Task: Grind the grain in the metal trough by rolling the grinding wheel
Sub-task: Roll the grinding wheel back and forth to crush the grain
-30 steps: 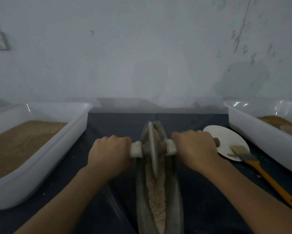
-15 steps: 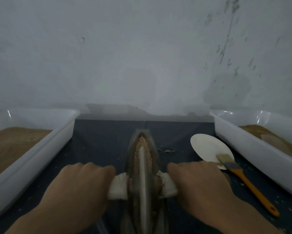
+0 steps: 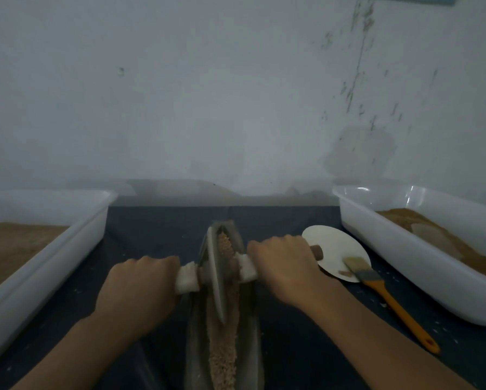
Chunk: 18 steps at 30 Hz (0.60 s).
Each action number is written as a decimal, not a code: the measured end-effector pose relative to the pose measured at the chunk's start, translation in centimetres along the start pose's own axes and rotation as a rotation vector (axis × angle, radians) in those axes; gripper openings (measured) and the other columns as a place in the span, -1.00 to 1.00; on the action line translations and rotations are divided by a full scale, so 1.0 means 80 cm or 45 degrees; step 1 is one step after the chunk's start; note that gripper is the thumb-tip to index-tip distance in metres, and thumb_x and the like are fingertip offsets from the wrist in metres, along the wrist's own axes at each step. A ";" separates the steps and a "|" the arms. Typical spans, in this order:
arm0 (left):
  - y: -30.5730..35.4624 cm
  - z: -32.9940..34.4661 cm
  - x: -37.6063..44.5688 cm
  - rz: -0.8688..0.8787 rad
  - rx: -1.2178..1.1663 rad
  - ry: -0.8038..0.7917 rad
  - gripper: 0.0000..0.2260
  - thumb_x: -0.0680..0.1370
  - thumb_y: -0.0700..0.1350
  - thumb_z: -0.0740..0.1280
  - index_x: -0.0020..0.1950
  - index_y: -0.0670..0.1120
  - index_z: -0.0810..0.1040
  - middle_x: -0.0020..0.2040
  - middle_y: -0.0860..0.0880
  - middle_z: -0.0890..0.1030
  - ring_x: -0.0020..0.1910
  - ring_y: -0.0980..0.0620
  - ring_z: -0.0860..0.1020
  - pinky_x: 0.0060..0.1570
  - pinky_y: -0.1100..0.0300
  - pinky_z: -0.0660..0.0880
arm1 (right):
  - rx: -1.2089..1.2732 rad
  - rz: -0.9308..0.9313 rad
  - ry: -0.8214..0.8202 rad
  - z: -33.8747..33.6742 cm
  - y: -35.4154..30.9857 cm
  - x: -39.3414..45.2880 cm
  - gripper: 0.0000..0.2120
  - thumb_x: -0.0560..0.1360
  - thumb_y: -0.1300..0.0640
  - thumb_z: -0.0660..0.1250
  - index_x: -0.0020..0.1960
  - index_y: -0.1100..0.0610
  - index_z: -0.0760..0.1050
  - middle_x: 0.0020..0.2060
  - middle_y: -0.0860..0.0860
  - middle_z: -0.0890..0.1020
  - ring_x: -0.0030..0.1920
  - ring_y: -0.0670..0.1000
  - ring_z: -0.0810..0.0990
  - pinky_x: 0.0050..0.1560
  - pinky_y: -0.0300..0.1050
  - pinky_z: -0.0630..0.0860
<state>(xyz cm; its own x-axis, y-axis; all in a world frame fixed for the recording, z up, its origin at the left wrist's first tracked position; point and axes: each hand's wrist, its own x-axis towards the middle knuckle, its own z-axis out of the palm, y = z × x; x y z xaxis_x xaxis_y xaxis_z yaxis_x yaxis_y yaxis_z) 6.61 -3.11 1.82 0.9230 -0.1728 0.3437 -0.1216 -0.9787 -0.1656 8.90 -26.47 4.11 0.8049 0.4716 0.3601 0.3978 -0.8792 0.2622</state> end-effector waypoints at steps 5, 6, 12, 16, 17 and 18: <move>-0.001 -0.030 -0.049 0.114 0.093 -0.108 -0.78 0.38 0.32 0.16 -0.19 0.25 0.21 -0.26 0.12 0.40 -0.19 0.19 0.48 -0.26 0.21 0.29 | 0.037 -0.093 0.070 -0.024 -0.018 -0.075 -0.65 0.14 0.02 0.56 -0.25 0.01 0.42 -0.44 -0.04 0.52 -0.50 -0.02 0.50 -0.49 -0.13 0.26; -0.001 -0.032 -0.055 0.109 0.111 -0.110 -0.79 0.36 0.34 0.14 -0.17 0.28 0.21 -0.24 0.12 0.41 -0.12 0.19 0.51 -0.25 0.21 0.30 | 0.007 -0.096 0.116 -0.026 -0.018 -0.080 -0.61 0.03 0.02 0.59 -0.32 0.00 0.41 -0.52 -0.04 0.48 -0.58 -0.04 0.45 -0.56 -0.14 0.24; -0.001 -0.012 -0.025 0.135 0.030 0.055 -0.59 0.21 0.16 0.45 -0.32 0.12 0.19 -0.47 0.09 0.35 -0.48 0.06 0.49 -0.48 0.21 0.10 | -0.043 -0.038 0.067 0.005 -0.005 -0.038 -0.72 0.27 0.07 0.49 -0.13 0.02 0.42 -0.30 -0.04 0.59 -0.34 0.04 0.57 -0.42 -0.11 0.31; -0.001 -0.004 0.022 0.154 0.117 0.171 -0.60 0.24 0.11 0.46 -0.31 0.10 0.21 -0.47 0.09 0.42 -0.57 0.06 0.34 -0.48 0.24 0.00 | 0.024 0.068 0.088 0.036 0.015 0.005 -0.75 0.40 0.05 0.39 -0.07 0.00 0.31 -0.19 -0.04 0.58 -0.25 0.07 0.56 -0.33 -0.09 0.25; 0.001 -0.004 0.030 0.131 0.138 0.191 -0.65 0.30 0.14 0.40 -0.30 0.10 0.22 -0.44 0.09 0.45 -0.53 0.07 0.36 -0.48 0.22 0.03 | 0.034 0.088 0.093 0.041 0.017 0.011 -0.75 0.41 0.04 0.38 -0.07 0.00 0.30 -0.19 -0.03 0.58 -0.25 0.08 0.56 -0.34 -0.09 0.26; 0.001 -0.003 0.036 0.114 0.155 0.199 -0.69 0.34 0.15 0.37 -0.29 0.10 0.23 -0.42 0.08 0.47 -0.49 0.06 0.42 -0.48 0.20 0.06 | 0.038 0.094 0.095 0.043 0.018 0.014 -0.75 0.41 0.04 0.38 -0.07 0.01 0.31 -0.19 -0.02 0.59 -0.25 0.09 0.56 -0.34 -0.09 0.27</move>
<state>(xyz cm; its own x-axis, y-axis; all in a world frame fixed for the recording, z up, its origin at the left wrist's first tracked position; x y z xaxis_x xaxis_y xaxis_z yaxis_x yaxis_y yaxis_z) 9.15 -3.71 2.97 0.8415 -0.2832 0.4601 -0.1473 -0.9396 -0.3089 11.91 -27.44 1.78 0.7979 0.4080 0.4437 0.3524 -0.9129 0.2058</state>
